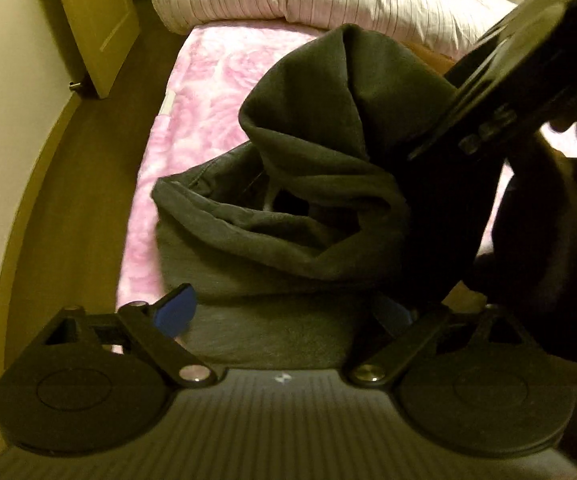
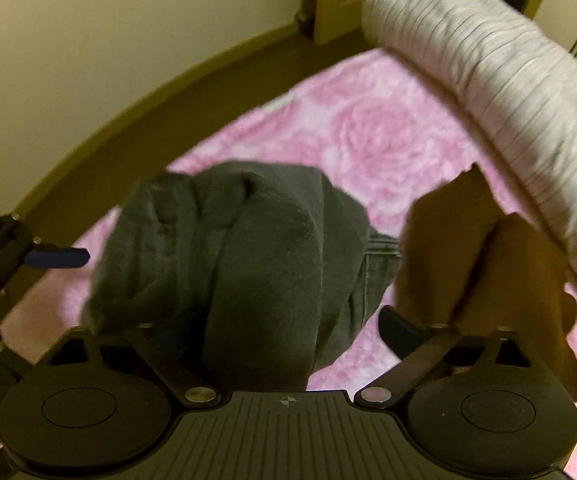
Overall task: Fold clothes
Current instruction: 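Grasp the dark grey jeans in the pile with the right gripper and lift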
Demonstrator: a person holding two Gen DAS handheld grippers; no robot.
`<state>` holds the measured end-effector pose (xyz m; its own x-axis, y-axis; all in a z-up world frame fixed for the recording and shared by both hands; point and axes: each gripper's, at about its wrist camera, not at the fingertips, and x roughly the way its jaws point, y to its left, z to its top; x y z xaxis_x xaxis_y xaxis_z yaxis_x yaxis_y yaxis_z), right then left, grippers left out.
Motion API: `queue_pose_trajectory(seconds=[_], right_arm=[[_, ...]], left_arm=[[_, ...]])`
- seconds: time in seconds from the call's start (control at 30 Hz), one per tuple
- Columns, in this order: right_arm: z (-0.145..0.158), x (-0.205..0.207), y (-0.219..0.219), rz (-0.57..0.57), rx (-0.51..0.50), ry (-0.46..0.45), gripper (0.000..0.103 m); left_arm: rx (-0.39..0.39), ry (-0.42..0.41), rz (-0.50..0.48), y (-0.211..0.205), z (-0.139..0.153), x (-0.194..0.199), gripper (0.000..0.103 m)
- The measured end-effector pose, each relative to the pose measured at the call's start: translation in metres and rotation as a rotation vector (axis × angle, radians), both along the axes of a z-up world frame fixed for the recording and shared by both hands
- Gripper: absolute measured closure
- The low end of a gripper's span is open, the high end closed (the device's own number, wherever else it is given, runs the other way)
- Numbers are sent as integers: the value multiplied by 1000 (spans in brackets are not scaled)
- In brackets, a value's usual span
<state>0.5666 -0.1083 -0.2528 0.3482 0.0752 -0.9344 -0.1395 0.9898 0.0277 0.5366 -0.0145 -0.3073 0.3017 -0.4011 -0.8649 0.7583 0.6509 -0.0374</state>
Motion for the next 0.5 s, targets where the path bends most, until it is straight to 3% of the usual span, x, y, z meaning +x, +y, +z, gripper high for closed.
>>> queue_pose_trajectory(seconds=[0.07, 0.1, 0.13, 0.17, 0.2, 0.33, 0.5], right_arm=[[-6, 2, 2, 6, -12, 4, 56], [-8, 3, 3, 8, -22, 2, 77], [-10, 4, 4, 9, -32, -1, 84], [-12, 4, 5, 11, -42, -3, 86], [-9, 4, 5, 9, -42, -14, 89], [37, 2, 5, 19, -36, -132, 92], [130, 2, 1, 0, -31, -336, 93]], left_arm=[[-41, 53, 5, 3, -2, 2, 58], [-63, 81, 8, 4, -3, 3, 64], [-65, 76, 6, 4, -1, 2, 73], [-60, 54, 4, 4, 5, 0, 90], [-55, 30, 3, 6, 11, -1, 98], [-103, -54, 41, 20, 62, 11, 103], [-168, -159, 93, 40, 127, 27, 103]])
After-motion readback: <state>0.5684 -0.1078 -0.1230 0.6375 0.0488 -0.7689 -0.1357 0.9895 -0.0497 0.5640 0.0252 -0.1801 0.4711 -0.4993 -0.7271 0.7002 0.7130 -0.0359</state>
